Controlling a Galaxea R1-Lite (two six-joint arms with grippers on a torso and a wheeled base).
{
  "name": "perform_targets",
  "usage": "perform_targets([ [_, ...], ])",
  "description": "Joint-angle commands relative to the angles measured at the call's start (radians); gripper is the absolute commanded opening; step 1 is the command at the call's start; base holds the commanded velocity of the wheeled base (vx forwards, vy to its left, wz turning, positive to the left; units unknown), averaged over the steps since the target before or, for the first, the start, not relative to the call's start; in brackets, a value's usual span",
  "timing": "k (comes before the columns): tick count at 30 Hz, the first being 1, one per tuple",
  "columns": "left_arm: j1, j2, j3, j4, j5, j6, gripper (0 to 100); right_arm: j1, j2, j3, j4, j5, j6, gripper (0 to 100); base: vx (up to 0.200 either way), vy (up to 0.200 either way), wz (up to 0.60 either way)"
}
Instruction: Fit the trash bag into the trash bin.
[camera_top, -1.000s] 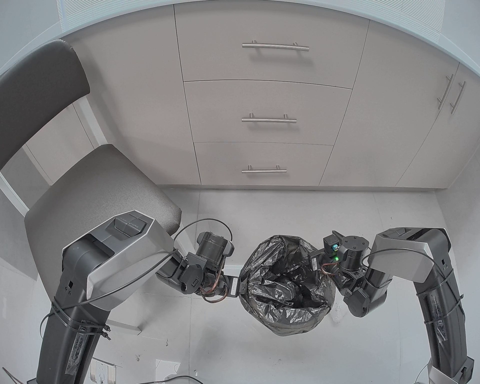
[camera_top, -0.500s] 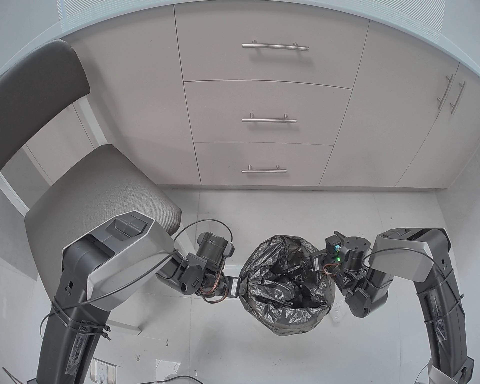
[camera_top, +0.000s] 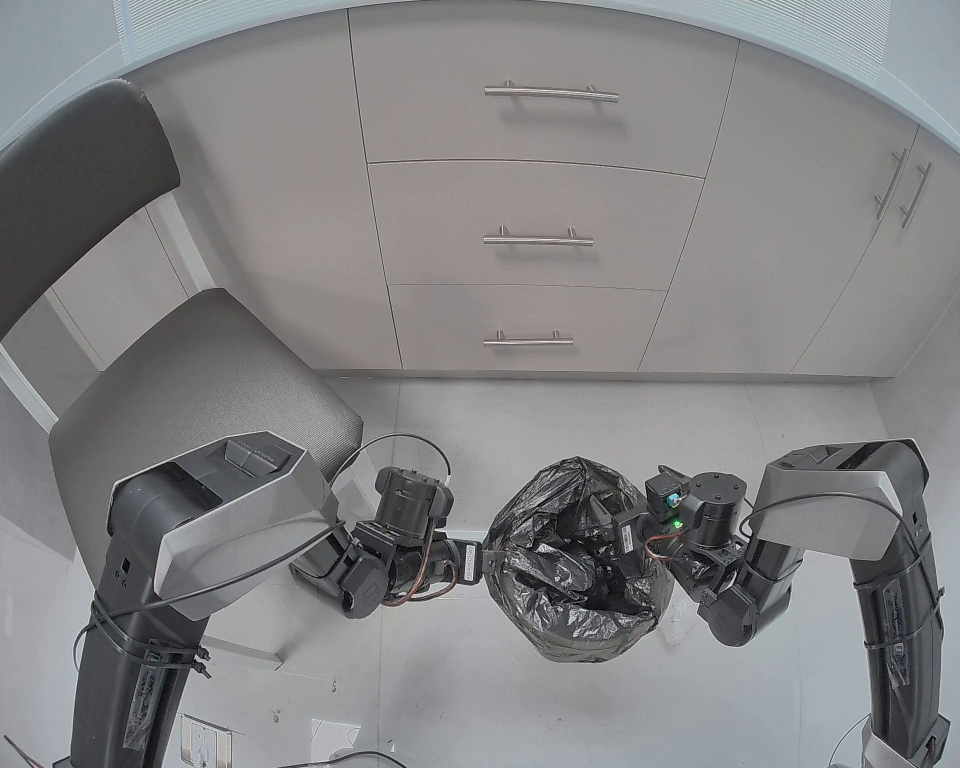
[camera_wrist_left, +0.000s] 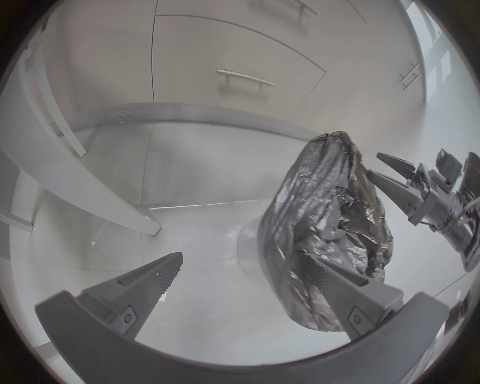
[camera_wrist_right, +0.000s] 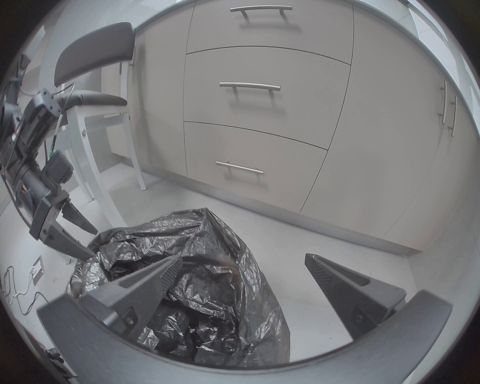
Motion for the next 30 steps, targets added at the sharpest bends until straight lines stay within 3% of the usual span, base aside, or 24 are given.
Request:
perform_targets([
  [1, -0.033, -0.118, 0.185, -0.127, -0.025, -0.005, 100, -0.014, -0.066, -0.010, 0.006, 0.018, 0.082, 100, 0.000, 0.000, 0.00],
  [10, -0.058, -0.310, 0.287, -0.127, -0.025, -0.082, 100, -0.074, -0.142, -0.051, 0.104, 0.023, 0.174, 100, 0.000, 0.000, 0.00],
  [14, -0.058, -0.377, 0.345, -0.129, -0.020, -0.092, 100, -0.135, -0.119, -0.114, 0.159, 0.023, 0.177, 100, 0.000, 0.000, 0.00],
  [17, -0.049, -0.468, 0.440, -0.136, -0.005, -0.170, 100, -0.207, -0.051, -0.217, 0.235, 0.017, 0.194, 100, 0.000, 0.000, 0.00],
  [20, -0.041, -0.499, 0.469, -0.139, 0.002, -0.180, 100, -0.221, -0.036, -0.243, 0.250, 0.015, 0.200, 100, 0.000, 0.000, 0.00],
  [21, 0.025, -0.618, 0.570, -0.144, 0.035, -0.184, 100, -0.250, 0.001, -0.301, 0.297, 0.010, 0.212, 100, 0.000, 0.000, 0.00],
  [30, 0.158, -1.003, 0.790, -0.109, 0.057, -0.151, 100, -0.263, 0.072, -0.505, 0.485, -0.022, 0.237, 100, 0.000, 0.000, 0.00],
])
